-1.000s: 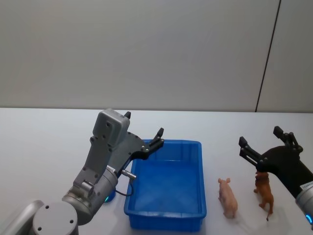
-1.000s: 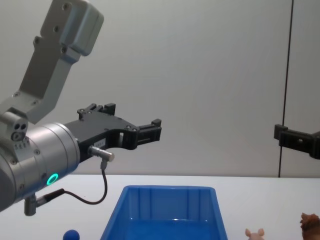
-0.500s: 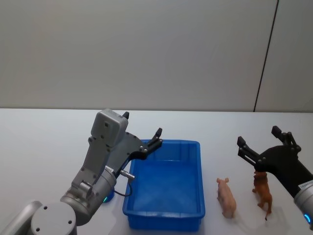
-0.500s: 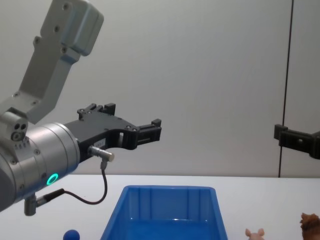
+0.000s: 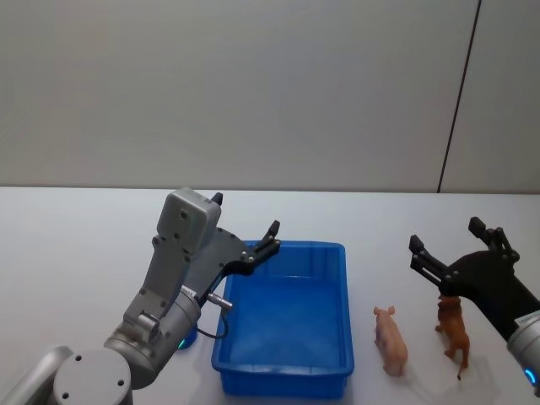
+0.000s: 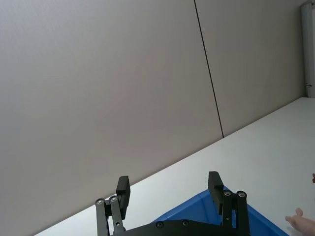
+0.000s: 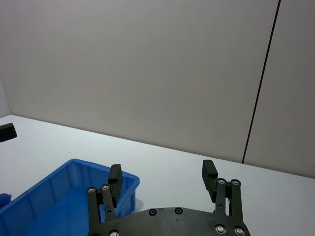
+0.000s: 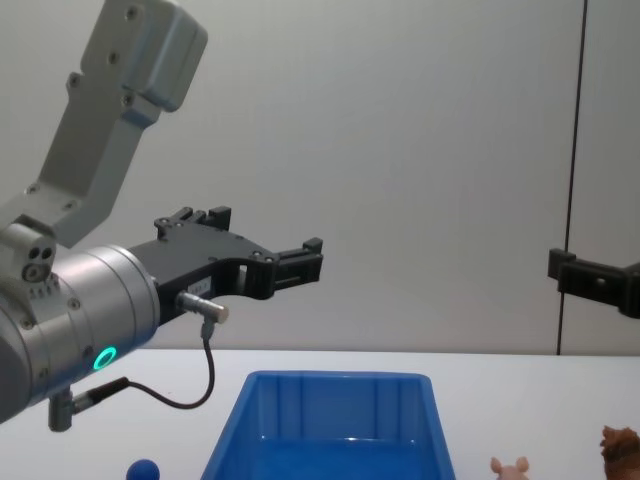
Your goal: Pick up the two dolls from the table and place them into the box.
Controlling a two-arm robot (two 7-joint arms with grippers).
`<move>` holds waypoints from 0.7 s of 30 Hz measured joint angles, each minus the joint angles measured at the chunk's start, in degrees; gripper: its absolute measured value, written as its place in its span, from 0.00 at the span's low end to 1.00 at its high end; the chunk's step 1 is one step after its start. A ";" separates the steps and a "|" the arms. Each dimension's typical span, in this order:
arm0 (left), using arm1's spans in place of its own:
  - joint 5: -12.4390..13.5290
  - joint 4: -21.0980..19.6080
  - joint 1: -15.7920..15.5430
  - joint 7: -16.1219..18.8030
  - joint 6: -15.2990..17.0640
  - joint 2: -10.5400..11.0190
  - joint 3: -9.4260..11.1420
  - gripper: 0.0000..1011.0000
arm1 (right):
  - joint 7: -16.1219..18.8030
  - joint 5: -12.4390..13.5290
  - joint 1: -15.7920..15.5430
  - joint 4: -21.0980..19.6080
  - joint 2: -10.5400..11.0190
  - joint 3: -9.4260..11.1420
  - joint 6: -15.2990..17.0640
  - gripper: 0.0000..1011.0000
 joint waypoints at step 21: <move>0.00 0.00 0.00 0.00 0.00 0.00 0.00 0.99 | -4.79 -3.03 0.90 2.82 -1.39 -0.06 6.65 0.99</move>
